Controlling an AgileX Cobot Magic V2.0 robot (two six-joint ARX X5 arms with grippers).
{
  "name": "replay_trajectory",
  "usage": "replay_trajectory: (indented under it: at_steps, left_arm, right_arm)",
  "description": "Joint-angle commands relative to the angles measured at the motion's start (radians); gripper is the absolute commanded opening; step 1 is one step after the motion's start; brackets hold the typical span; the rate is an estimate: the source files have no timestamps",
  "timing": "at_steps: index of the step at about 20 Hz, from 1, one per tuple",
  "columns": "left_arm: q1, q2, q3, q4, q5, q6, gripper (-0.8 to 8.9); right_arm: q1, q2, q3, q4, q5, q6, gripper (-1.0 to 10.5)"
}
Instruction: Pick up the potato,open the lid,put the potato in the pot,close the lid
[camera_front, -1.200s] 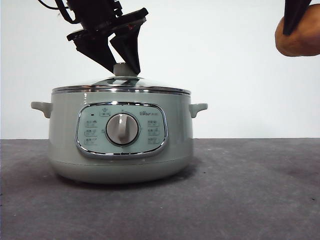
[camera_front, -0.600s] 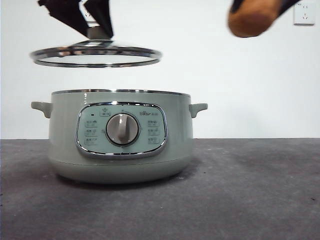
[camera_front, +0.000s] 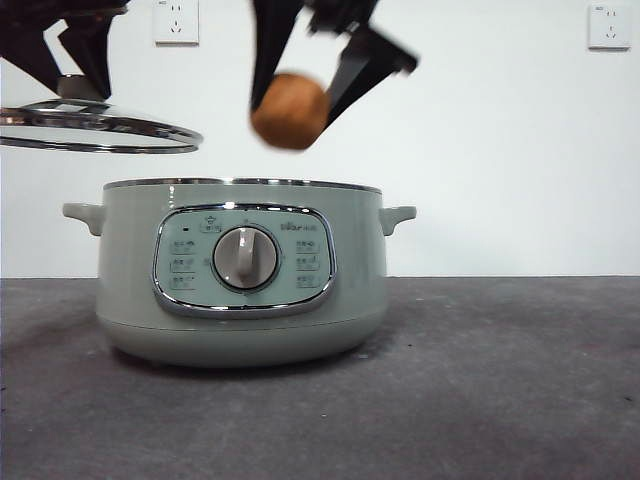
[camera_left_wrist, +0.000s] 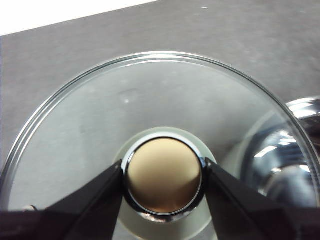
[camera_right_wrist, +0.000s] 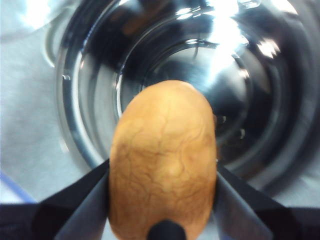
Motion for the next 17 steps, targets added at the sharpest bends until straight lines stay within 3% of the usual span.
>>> replay_trajectory:
  at_steps: [1, 11, 15, 17]
  left_arm:
    - [0.032, -0.019, 0.009, 0.039, 0.008, 0.011, -0.09]
    - [0.058, -0.018, 0.009, 0.039, 0.014, 0.011, -0.09]
    - [0.056, -0.018, 0.009, 0.039, 0.087, 0.007, -0.09]
    - [0.049, -0.018, 0.009, 0.038, 0.087, 0.007, -0.09]
  right_arm:
    - [0.022, 0.087, 0.042, 0.008, 0.034, 0.010, -0.1]
    - [0.032, 0.261, 0.054, 0.130, 0.090, -0.054, -0.1]
    - [0.033, 0.292, 0.054, 0.132, 0.089, -0.084, -0.1]
    - [0.033, 0.304, 0.054, 0.129, 0.082, -0.084, 0.7]
